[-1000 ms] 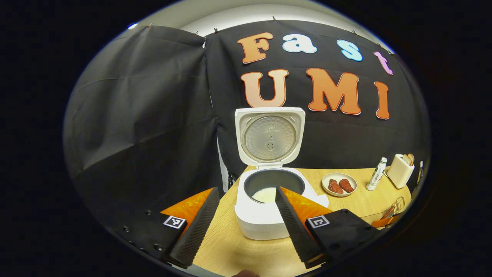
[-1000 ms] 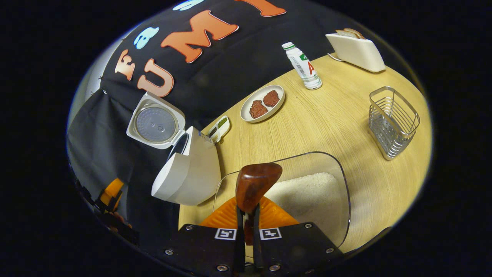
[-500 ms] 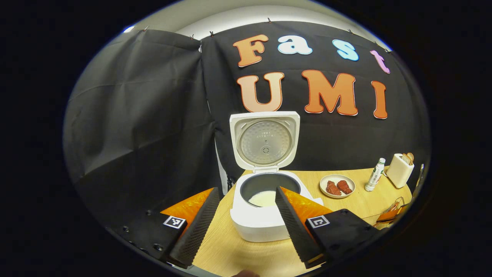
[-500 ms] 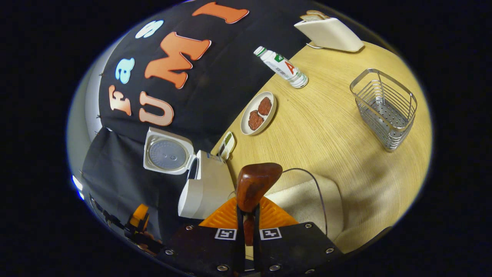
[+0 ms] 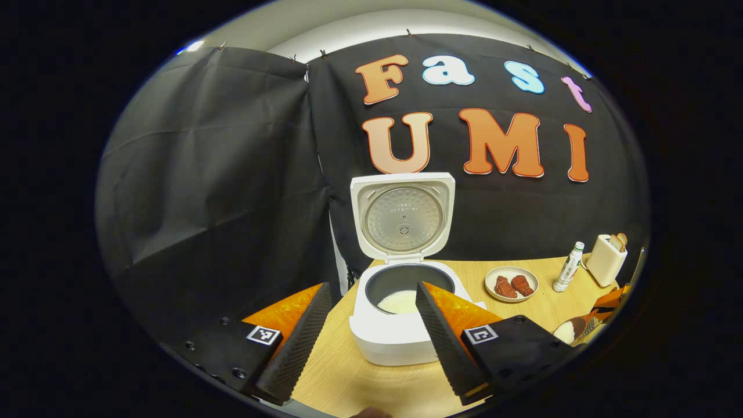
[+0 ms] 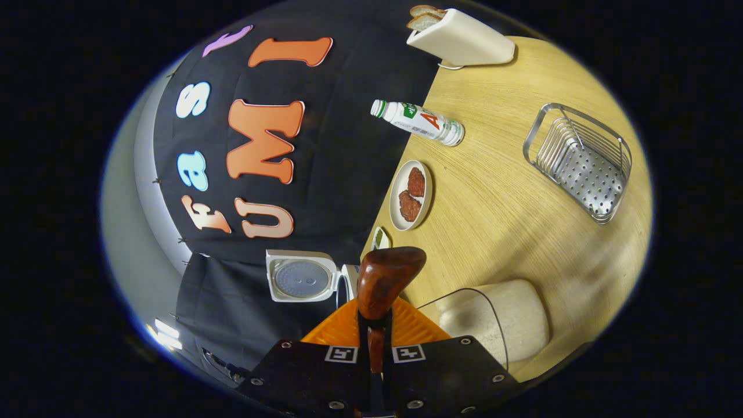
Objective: Close the left gripper, press the button to open the rice cooker; take a wooden spoon from the chopstick holder with the right hand, scoop a spoonful of rice and pour it into the rice cooker, then put the wooden spoon back into the chopstick holder.
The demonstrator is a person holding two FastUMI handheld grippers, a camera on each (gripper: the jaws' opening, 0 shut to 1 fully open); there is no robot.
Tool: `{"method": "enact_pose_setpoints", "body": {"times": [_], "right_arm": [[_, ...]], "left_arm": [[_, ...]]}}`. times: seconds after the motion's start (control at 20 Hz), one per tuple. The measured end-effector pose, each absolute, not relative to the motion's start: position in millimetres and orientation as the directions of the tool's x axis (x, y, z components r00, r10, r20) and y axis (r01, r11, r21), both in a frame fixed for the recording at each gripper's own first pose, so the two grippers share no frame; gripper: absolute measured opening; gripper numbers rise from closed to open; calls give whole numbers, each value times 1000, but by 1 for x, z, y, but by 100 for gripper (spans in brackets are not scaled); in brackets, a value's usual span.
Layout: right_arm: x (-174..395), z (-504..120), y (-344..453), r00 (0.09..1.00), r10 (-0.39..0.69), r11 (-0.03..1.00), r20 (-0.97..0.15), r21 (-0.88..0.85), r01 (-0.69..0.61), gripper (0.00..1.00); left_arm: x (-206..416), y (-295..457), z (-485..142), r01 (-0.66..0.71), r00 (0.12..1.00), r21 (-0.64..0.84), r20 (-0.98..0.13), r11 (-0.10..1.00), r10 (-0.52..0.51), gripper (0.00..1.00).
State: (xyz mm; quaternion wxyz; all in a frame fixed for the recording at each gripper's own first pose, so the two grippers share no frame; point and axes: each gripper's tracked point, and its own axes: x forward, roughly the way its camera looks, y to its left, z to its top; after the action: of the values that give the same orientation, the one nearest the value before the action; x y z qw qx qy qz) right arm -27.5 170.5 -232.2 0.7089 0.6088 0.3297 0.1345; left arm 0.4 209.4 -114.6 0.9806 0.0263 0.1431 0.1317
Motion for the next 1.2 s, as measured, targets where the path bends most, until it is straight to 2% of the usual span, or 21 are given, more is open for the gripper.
{"method": "enact_pose_setpoints", "body": {"times": [0.3, 0.7, 1.0, 1.2], "right_arm": [[-9, -190, 176, 762, 622, 70, -183, 981, 179, 7], [32, -141, 231, 722, 684, 8, -101, 991, 131, 7], [70, -120, 285, 688, 719, 17, -96, 992, 121, 8], [96, -122, 327, 666, 733, 76, -137, 990, 120, 8]], "left_arm": [[6, 209, -110, -260, 927, 86, -255, 962, 273, 99], [10, 229, -112, -295, 921, 63, -247, 953, 302, 99], [-5, 262, -120, -369, 894, 32, -261, 929, 364, 99], [-24, 283, -129, -413, 873, 2, -284, 911, 397, 99]]}}
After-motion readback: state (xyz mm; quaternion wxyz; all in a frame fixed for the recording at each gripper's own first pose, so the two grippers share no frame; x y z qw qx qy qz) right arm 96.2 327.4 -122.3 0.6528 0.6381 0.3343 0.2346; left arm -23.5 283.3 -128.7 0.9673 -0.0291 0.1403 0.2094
